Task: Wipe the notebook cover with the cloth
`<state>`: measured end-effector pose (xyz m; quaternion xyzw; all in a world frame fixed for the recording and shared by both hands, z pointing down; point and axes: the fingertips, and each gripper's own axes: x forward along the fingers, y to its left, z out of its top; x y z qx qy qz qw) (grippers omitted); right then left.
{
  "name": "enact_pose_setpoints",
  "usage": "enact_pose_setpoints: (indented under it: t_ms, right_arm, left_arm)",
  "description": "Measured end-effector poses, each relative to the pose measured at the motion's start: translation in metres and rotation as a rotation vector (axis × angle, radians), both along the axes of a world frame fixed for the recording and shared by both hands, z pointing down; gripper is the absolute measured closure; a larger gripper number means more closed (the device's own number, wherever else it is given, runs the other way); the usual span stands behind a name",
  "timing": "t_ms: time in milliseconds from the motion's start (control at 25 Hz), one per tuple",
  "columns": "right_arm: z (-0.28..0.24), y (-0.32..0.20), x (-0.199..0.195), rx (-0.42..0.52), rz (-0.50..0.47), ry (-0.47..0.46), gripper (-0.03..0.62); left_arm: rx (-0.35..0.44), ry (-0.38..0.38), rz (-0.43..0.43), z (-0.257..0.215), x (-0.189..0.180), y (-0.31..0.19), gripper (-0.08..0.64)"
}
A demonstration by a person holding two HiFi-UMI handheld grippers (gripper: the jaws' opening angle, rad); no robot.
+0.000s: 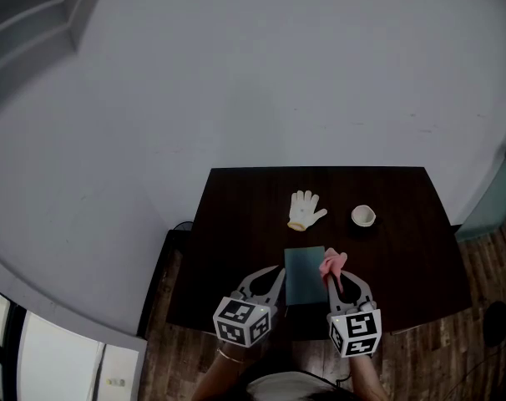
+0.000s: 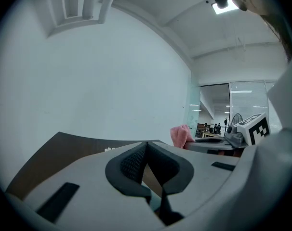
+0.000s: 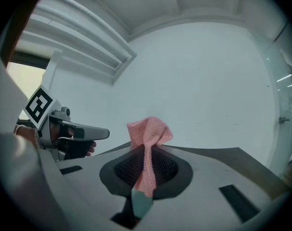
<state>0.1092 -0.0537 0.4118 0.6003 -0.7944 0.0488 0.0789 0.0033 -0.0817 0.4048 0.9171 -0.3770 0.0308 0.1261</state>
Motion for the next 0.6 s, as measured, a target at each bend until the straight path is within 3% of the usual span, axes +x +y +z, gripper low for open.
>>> enact_pose_setpoints:
  t_ms: [600]
  right_arm:
    - [-0.042,-0.016,0.006,0.066,0.031,0.012,0.551]
  left_arm:
    - [0.064,0.039,0.036,-0.052,0.001,-0.008,0.541]
